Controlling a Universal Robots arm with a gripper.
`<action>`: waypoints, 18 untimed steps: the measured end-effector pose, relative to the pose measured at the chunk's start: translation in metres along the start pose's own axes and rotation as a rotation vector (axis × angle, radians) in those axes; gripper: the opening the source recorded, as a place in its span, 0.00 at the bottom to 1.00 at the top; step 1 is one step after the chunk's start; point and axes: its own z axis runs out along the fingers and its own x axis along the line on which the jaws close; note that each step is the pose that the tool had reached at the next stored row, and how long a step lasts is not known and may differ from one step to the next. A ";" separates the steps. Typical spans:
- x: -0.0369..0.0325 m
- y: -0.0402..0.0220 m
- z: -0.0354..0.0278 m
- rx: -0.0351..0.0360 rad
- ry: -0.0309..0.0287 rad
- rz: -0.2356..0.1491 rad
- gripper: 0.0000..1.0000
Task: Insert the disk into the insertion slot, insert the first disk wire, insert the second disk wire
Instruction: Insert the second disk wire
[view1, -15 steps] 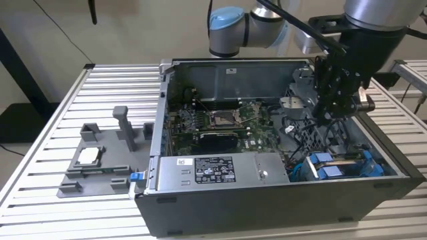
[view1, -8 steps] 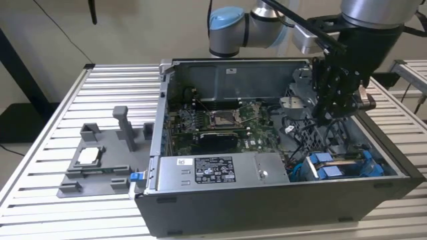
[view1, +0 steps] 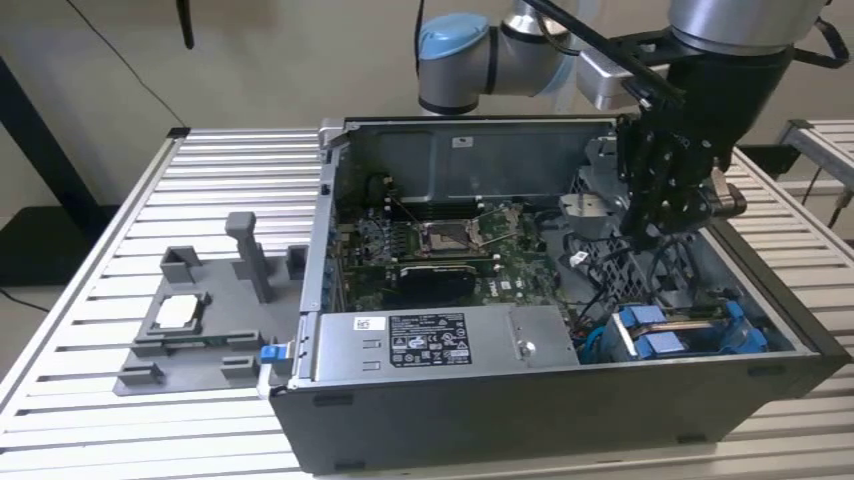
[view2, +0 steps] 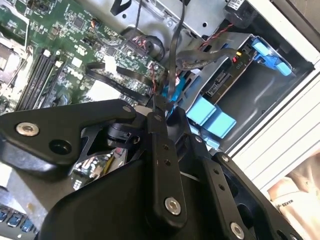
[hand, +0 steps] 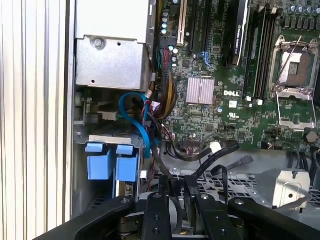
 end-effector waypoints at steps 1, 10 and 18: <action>-0.0001 0.0007 0.0000 0.0029 0.0009 -0.005 0.27; -0.0010 0.0130 -0.0004 0.0667 0.0114 -0.024 0.27; -0.0027 0.0365 0.0000 0.1759 0.0387 -0.028 0.27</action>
